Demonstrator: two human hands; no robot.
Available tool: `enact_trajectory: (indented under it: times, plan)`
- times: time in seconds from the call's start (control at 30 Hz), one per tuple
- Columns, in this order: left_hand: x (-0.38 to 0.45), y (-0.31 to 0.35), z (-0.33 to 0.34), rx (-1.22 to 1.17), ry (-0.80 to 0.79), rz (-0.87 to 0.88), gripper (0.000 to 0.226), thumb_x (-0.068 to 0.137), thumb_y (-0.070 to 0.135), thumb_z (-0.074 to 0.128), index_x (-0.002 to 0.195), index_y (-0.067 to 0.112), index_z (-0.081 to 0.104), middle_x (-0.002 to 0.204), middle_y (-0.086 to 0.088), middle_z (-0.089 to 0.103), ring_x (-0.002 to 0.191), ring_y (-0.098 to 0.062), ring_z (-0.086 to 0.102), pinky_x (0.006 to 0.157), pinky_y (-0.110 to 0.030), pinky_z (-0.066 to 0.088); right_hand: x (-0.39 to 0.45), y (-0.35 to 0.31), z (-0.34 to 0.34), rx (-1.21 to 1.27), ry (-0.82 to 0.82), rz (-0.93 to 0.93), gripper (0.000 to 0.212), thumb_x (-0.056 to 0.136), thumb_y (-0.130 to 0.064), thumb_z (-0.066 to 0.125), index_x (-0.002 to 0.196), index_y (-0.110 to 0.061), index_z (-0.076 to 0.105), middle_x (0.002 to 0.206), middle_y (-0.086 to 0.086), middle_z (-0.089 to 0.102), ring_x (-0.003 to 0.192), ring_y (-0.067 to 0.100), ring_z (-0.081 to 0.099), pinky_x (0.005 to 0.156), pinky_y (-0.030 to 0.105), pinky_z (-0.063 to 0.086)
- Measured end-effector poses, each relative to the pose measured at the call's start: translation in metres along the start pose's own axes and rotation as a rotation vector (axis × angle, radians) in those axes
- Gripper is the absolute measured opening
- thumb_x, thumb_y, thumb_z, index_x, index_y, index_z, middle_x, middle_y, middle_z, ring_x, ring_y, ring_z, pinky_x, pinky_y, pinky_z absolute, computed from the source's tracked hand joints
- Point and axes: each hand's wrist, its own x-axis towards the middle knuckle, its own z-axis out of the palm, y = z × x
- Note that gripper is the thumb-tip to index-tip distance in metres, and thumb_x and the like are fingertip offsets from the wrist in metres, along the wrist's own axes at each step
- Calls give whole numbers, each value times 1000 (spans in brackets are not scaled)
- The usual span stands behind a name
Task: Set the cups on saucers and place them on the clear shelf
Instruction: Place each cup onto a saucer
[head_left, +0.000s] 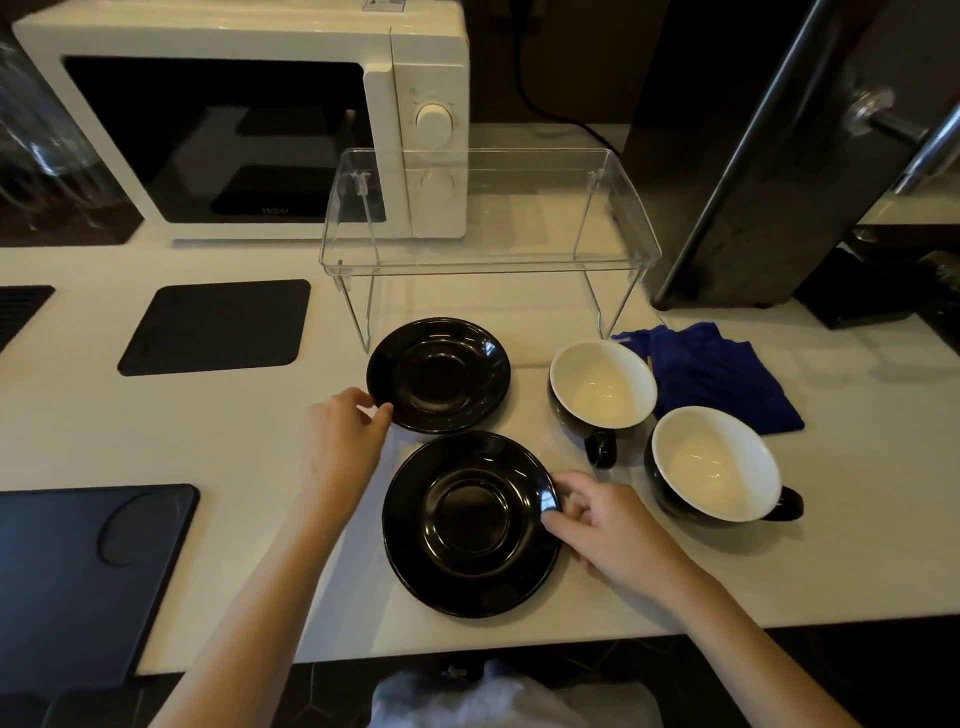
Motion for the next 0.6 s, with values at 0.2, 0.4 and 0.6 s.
enact_trajectory:
  times: [0.2,0.4,0.6]
  plan:
    - [-44,50,10,-31,-75,474,22,86,23,56,98,11,69,91,-5,68,79,-11,57,68,-12,38,-22,-15,-33,-144,195,-183,31,88,-22,54,119,-21,56,79,-1,67,74,12,63,72,27,54]
    - [-73,93,40,-431,-641,170,29,89,30,49,108,12,63,97,-4,67,83,-11,63,77,-21,53,-41,13,-72,-292,569,-275,19,87,-22,57,103,-15,64,92,-7,62,84,-3,55,68,10,43]
    - [-73,113,65,-891,-1013,-470,42,90,27,47,123,1,48,95,-18,65,83,-28,68,72,-36,59,-50,68,-94,-301,738,126,33,88,-33,51,114,-13,56,113,7,57,103,24,54,78,40,49]
